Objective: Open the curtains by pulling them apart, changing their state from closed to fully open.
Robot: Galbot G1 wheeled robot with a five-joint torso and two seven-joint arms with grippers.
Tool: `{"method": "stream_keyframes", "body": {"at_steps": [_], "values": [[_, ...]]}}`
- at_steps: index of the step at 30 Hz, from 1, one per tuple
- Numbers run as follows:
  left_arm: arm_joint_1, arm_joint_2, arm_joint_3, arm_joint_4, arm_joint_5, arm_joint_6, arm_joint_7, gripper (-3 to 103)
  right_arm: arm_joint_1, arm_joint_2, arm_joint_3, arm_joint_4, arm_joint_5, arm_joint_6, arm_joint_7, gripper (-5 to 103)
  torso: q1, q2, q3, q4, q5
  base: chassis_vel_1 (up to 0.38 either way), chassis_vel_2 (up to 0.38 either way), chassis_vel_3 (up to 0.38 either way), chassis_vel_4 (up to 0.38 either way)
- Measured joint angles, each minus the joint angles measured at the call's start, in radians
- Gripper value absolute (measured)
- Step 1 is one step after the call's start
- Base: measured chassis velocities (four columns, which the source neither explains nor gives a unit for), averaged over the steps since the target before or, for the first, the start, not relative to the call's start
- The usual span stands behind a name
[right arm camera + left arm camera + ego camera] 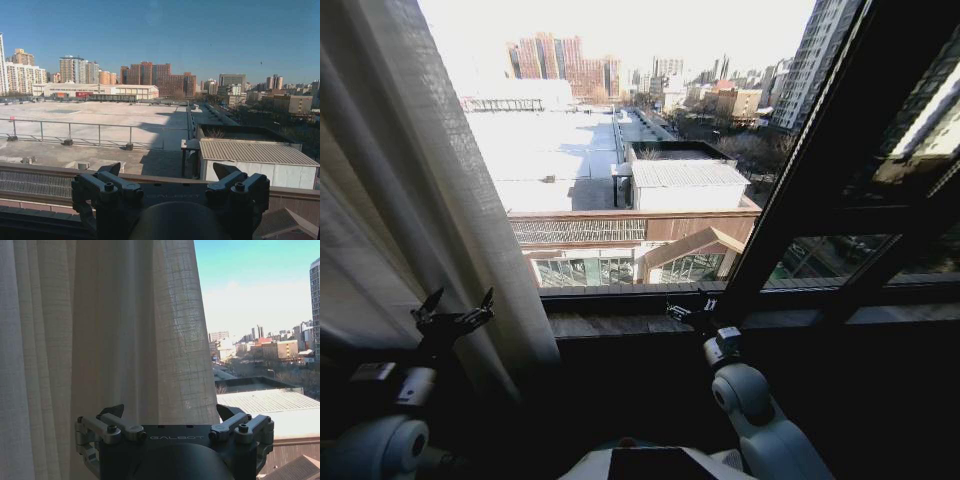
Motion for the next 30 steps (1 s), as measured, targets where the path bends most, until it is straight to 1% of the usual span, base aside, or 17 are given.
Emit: {"method": "stream_keyframes", "body": {"at_steps": [6,7,8,9,11,14,28,29,30], "values": [[0.0,-0.001,0.003,0.004,0.004,-0.001,0.0,100,-0.002,0.005,0.002,-0.005,-0.001,0.002,-0.001,100,0.0,0.0,0.0,-0.0001,0.0,0.0,0.0,0.0,0.0],[-0.001,-0.002,0.004,0.004,0.004,-0.002,-0.023,100,-0.002,0.006,0.003,-0.005,-0.001,0.002,-0.002,100,0.0,0.0,0.0,-0.0002,0.0,0.0,0.0,0.0,0.0],[-0.001,-0.002,0.004,0.005,0.005,-0.003,-0.08,100,-0.003,0.006,0.004,-0.005,-0.001,0.002,-0.002,100,0.0,0.0,0.0,-0.0001,0.0001,0.0,0.0,0.0,0.0],[-0.001,-0.002,0.004,0.005,0.005,-0.003,-0.08,100,-0.003,0.006,0.004,-0.005,-0.001,0.002,-0.002,100,0.0,0.0,0.0,-0.0001,0.0001,0.0,0.0,0.0,0.0],[0.001,-0.003,0.003,0.006,0.005,-0.008,-0.134,100,-0.003,0.008,0.005,-0.004,-0.001,0.002,-0.002,100,0.0,0.0,0.0,0.0001,0.0,0.0,0.0,0.0,0.0],[0.004,-0.003,0.001,0.007,0.006,-0.015,-0.144,100,-0.005,0.011,0.006,-0.003,-0.003,0.007,-0.009,100,0.0,0.0,0.0,0.0,0.0,0.0,0.0,0.0,0.0],[0.024,0.0,-0.006,0.013,-0.001,-0.035,-0.148,100,-0.021,0.023,0.004,0.004,-0.029,0.018,-0.018,100,0.0,0.0,0.0,0.0,0.0,-0.023,0.025,0.017,-0.025],[0.025,0.002,-0.006,0.013,-0.006,-0.035,-0.254,100,-0.023,0.023,0.004,0.007,-0.029,0.018,-0.018,100,0.0,0.0,0.0,-0.0006,-0.0003,-0.037,0.064,0.045,-0.046],[0.026,0.004,-0.007,0.013,-0.009,-0.036,-0.375,100,-0.024,0.023,0.004,0.009,-0.03,0.018,-0.017,100,0.0,0.0,0.0,-0.0001,0.0002,0.0,0.0,0.0,0.0]]}}
